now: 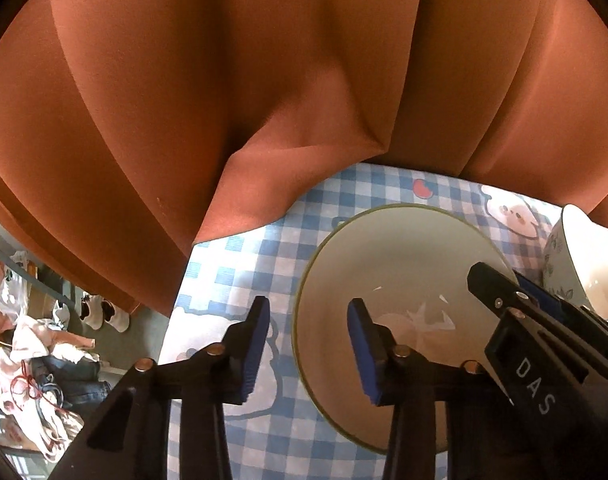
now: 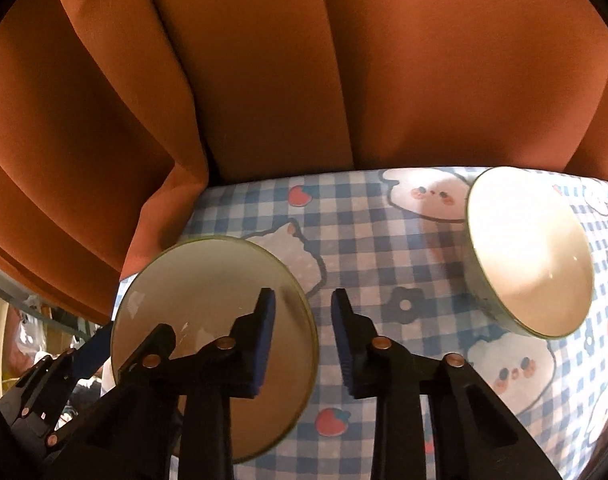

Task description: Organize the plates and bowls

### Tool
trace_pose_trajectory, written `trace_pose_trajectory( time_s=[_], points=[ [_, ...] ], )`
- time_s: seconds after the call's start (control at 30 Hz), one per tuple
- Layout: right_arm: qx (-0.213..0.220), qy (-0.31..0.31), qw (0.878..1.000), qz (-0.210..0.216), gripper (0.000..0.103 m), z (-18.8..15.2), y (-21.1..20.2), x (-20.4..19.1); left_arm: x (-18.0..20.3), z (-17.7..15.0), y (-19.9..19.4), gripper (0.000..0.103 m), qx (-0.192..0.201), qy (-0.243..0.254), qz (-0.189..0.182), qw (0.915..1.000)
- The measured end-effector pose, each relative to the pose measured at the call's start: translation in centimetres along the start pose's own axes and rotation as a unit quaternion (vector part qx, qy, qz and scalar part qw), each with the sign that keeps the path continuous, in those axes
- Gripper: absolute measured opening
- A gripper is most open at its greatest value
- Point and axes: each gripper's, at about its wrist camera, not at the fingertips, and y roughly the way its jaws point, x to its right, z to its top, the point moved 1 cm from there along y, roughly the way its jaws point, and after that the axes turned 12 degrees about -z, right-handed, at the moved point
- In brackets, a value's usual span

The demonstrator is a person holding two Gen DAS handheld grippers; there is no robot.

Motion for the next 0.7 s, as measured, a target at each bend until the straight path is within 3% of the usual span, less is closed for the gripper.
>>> trace_pose_trajectory(
  time_s=[0.13, 0.7],
  points=[
    [-0.002, -0.003, 1.0, 0.002, 0.021, 0.1, 0.4, -0.2, 0.2, 0.1, 0.3, 0.024, -0.008, 0.007, -0.011, 0.9999],
    [-0.021, -0.002, 1.0, -0.012, 0.022, -0.3, -0.5, 0.0, 1.3, -0.8, -1.3, 0.024, -0.014, 0.04, -0.007, 0.9991]
  ],
)
